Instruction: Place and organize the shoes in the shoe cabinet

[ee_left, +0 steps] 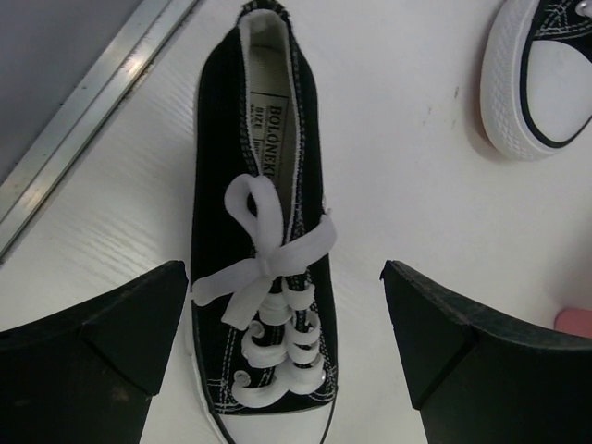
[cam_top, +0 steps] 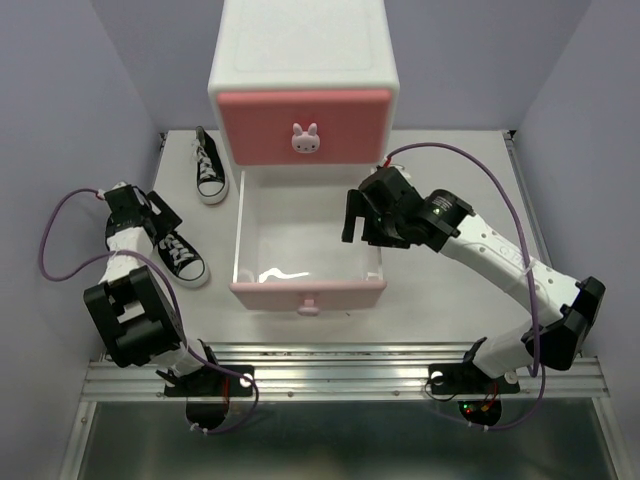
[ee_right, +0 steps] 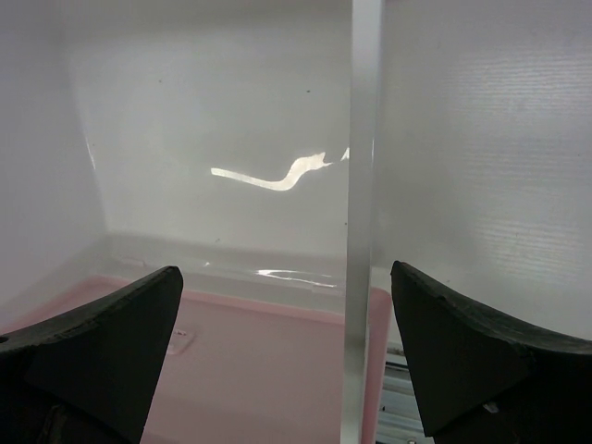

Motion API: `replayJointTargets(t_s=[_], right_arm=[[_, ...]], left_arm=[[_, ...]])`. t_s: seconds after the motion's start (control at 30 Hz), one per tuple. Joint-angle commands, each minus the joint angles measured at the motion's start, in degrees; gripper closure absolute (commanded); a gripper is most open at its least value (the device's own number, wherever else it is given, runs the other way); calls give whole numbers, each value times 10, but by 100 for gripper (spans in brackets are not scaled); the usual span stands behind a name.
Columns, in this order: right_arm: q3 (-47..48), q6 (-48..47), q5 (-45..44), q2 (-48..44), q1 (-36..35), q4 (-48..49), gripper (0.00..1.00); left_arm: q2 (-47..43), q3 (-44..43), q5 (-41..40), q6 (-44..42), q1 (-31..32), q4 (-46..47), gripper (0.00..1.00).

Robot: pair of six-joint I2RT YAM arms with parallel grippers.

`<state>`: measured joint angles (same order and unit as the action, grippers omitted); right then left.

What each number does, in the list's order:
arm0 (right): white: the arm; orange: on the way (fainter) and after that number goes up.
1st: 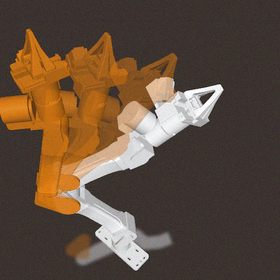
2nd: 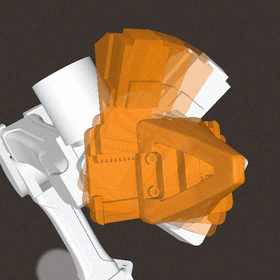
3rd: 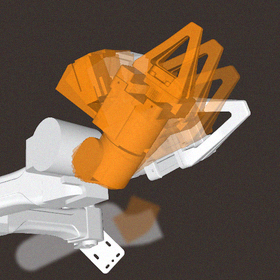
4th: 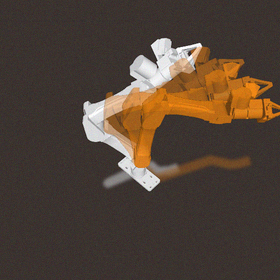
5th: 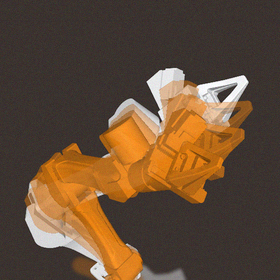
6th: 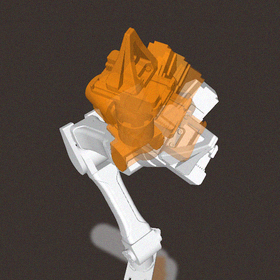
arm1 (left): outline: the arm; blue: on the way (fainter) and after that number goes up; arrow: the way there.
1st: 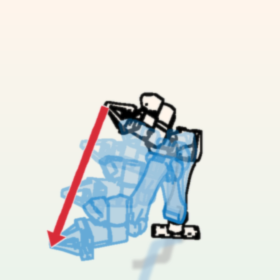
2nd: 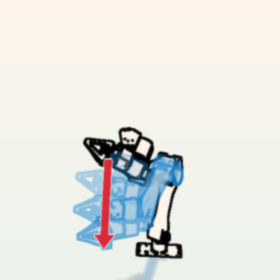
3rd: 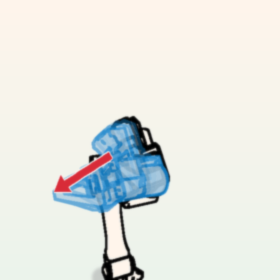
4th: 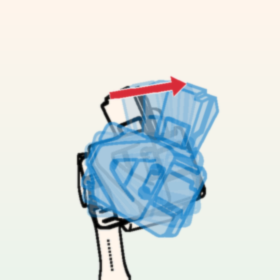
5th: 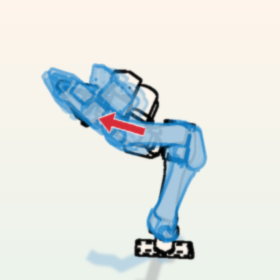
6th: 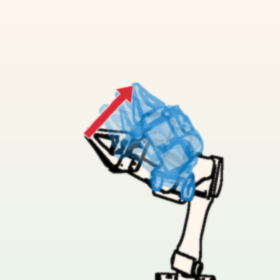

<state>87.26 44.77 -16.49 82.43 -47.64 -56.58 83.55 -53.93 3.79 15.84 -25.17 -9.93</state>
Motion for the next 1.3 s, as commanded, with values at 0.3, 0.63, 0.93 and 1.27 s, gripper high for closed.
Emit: replayJointTargets(t_s=[0.3,0.63,0.93,1.27], right_arm=[[44,-13,9,13,3,-5,0],[39,-11,12,13,3,-12,0],[29,-5,5,6,3,-11,0],[17,24,-33,-39,3,-13,0]], left_arm=[[42,30,-24,17,26,61,4],[59,17,-32,29,26,64,58],[14,-11,-15,20,26,26,100],[-147,-113,53,101,27,-49,100]])
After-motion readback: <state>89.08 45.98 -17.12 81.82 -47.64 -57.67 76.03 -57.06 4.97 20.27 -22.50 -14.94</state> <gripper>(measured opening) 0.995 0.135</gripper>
